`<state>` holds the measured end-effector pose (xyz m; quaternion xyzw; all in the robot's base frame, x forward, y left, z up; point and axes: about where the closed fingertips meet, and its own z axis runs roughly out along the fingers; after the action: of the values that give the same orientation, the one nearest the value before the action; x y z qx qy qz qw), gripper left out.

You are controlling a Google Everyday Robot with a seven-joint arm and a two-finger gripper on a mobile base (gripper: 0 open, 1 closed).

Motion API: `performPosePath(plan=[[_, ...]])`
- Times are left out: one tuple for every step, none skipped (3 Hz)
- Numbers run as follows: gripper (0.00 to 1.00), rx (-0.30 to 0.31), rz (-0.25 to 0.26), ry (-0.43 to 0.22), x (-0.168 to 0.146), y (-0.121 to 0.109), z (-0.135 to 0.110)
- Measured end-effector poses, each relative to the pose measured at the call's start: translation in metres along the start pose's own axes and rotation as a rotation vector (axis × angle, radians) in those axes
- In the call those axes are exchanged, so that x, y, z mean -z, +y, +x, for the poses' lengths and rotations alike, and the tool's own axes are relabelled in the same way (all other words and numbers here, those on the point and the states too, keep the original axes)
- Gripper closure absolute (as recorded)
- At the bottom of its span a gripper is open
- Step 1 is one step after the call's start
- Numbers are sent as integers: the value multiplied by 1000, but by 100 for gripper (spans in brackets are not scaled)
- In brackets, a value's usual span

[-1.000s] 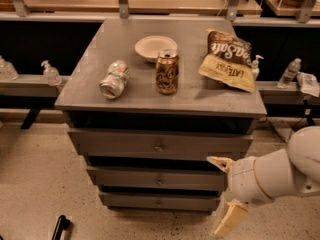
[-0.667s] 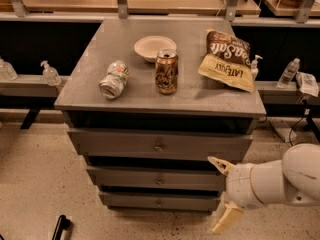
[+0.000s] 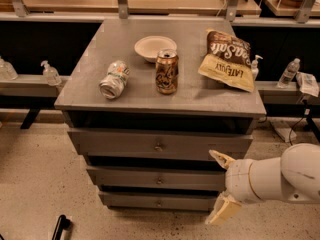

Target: Open middle drawer

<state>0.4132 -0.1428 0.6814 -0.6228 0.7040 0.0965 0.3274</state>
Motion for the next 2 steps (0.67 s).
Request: performPosePath(plan=[[0,12,27,16,-39,-6,12],[0,27,39,-17,-106,6,35]])
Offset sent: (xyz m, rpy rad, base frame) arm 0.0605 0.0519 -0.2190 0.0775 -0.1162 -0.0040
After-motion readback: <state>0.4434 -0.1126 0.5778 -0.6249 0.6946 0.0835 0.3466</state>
